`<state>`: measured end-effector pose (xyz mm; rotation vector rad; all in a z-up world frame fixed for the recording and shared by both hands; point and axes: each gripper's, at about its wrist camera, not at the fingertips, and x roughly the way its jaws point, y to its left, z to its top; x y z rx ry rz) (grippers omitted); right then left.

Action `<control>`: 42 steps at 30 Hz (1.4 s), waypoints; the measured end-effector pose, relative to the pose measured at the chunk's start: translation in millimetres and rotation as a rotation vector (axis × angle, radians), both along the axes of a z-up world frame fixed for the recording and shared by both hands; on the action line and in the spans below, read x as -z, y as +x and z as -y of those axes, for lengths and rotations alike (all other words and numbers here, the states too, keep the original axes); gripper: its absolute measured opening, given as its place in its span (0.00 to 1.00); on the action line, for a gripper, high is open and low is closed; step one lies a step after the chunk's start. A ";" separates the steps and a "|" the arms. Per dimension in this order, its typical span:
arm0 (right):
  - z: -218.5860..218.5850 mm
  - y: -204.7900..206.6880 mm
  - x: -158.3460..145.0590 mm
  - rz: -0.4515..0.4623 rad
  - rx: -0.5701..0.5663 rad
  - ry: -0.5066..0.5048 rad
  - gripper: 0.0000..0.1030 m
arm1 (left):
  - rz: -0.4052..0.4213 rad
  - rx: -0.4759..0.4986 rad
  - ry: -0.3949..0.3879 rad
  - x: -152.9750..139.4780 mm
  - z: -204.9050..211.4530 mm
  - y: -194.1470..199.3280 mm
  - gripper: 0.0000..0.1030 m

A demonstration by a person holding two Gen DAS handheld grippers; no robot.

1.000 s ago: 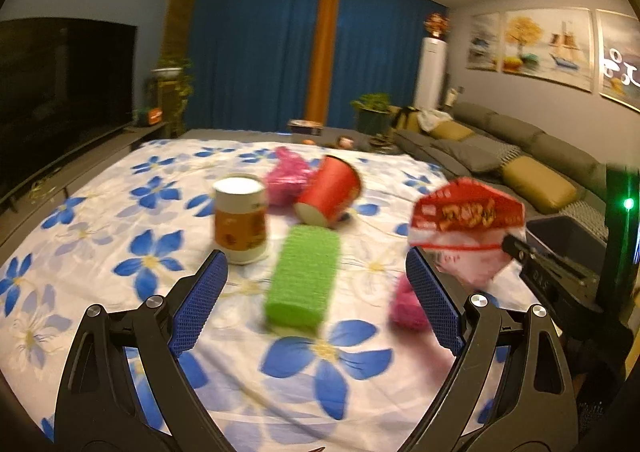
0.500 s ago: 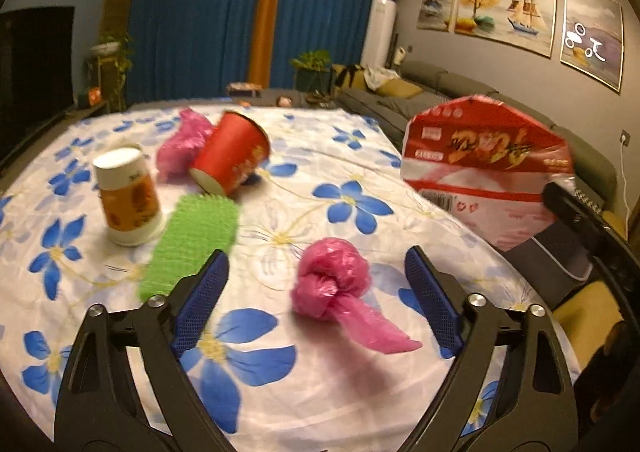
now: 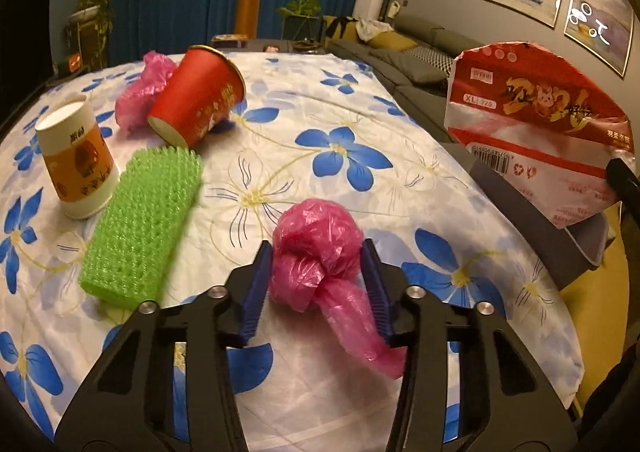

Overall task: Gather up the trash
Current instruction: 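Grasp the red snack bag with the right tool while the left tool grasps the pink plastic bag, then carry the red snack bag and pink bag with both tools over the grey bin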

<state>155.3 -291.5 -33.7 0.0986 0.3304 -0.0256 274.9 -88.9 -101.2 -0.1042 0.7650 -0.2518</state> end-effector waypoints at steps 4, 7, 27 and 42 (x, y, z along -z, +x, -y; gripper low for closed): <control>0.8 -0.7 -0.4 0.000 0.001 0.003 0.05 | 0.002 0.000 -0.009 0.2 -1.1 -1.4 0.30; 0.6 -2.0 -1.5 0.004 0.002 0.000 0.05 | 0.014 -0.010 -0.024 -4.6 -3.9 -6.9 0.24; 7.0 -21.1 -11.3 0.038 0.017 -0.005 0.05 | 0.186 -0.017 -0.065 -68.9 -5.3 -54.1 0.24; 15.7 -28.3 -10.7 0.059 0.046 0.014 0.05 | 0.224 0.027 -0.054 -82.0 20.9 -64.5 0.24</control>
